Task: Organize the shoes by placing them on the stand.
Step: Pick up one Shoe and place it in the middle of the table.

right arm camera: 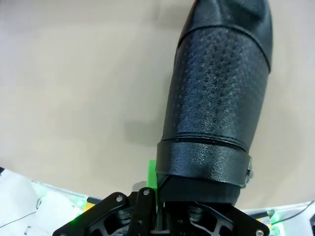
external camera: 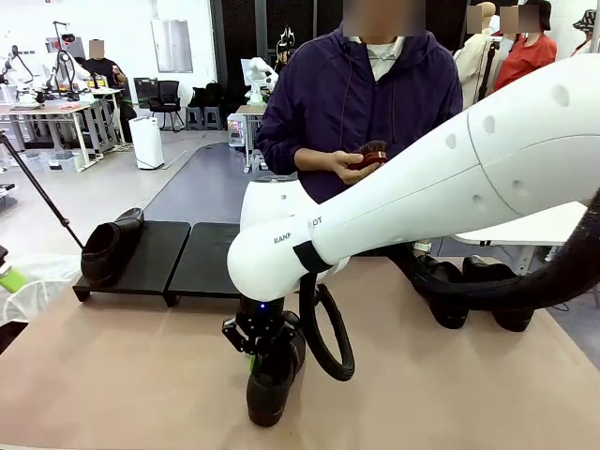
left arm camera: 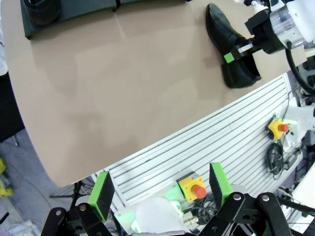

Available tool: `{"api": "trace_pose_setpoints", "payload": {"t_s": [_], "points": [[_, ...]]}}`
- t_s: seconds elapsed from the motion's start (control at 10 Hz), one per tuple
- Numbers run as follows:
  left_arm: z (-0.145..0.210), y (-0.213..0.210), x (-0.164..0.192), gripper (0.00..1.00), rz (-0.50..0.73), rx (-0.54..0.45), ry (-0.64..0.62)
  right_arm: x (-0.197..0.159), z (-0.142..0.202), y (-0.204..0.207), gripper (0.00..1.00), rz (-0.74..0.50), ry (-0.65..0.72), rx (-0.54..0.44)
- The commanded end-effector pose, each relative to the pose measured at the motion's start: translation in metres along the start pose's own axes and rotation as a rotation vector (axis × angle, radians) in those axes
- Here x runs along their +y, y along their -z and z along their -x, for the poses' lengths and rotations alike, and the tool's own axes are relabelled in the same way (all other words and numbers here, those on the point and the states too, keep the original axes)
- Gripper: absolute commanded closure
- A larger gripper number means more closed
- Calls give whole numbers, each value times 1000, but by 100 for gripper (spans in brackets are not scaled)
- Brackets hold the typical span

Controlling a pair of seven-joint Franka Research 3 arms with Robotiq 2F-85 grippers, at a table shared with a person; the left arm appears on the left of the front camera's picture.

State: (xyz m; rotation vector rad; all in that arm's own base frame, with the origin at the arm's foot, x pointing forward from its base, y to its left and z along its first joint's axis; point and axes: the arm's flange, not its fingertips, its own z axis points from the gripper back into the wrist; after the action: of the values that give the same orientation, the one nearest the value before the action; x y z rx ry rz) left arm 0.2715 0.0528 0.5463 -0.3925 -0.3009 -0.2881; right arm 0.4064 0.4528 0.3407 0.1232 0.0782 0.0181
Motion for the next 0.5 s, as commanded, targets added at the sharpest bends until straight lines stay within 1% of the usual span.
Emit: {"api": "trace_pose_setpoints", "payload": {"t_s": [0.0,0.4], "points": [[1,-2,3,0,-5,8,13,-2,4,-1,100,3,0,2],[1,-2,3,0,-5,8,13,0,0,2,100,6,1,3]]}}
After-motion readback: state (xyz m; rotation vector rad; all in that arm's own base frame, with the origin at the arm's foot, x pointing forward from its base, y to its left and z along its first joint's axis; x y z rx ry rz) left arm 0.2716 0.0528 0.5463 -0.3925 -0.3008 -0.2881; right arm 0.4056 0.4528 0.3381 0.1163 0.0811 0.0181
